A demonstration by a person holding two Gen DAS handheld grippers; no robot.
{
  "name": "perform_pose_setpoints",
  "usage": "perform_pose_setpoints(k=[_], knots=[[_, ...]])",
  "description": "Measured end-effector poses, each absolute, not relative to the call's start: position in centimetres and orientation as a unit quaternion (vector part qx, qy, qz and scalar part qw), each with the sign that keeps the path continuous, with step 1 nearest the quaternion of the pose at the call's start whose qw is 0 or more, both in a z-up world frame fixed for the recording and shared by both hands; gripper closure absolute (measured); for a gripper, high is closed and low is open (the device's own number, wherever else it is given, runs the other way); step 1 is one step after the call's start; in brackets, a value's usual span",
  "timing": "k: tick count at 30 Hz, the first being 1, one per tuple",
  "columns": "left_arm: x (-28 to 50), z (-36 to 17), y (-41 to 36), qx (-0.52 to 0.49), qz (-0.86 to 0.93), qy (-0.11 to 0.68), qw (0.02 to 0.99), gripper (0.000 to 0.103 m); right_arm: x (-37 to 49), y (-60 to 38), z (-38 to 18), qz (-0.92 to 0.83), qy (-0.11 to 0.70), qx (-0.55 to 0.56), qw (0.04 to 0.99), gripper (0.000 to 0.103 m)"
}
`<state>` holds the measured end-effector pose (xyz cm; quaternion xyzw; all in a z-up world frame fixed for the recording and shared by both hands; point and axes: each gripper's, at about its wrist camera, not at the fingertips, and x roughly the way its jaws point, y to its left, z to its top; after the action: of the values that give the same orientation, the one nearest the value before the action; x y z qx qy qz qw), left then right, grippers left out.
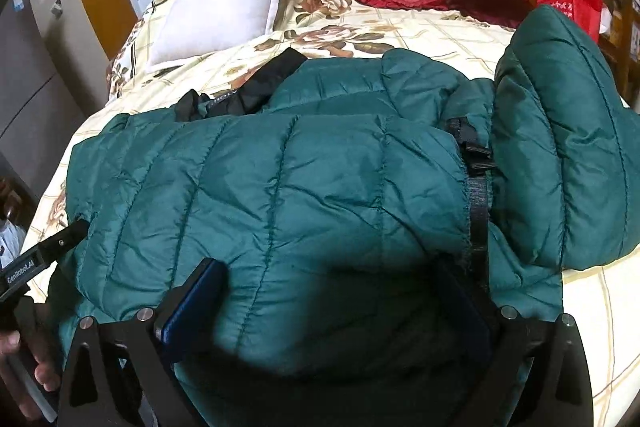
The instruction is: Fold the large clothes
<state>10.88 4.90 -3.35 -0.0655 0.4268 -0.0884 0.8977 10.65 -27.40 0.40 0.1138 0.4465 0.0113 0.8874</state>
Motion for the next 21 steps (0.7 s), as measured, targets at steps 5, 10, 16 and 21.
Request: perform_pose_setpoints(k=[5,10,16,21], knots=[[11.0,-3.4,4.9,-0.067,-0.09,0.423,0.899,0.018,10.3,-27.4,0.5,0.014,0.441,0.116,0.89,0.0],[11.0,-3.5,4.8,-0.067,-0.087,0.422,0.9,0.017,10.1,-27.3,0.6,0.015,0.44,0.115,0.89,0.0],[10.9,-3.6,4.2,-0.05,-0.079,0.421,0.902,0.017,10.1,-27.1,0.6,0.013,0.441,0.112,0.89,0.0],[10.0,-2.3,4.2,-0.04,-0.074,0.401,0.912,0.017,10.0,-26.6,1.5,-0.002,0.44,0.094,0.893,0.0]])
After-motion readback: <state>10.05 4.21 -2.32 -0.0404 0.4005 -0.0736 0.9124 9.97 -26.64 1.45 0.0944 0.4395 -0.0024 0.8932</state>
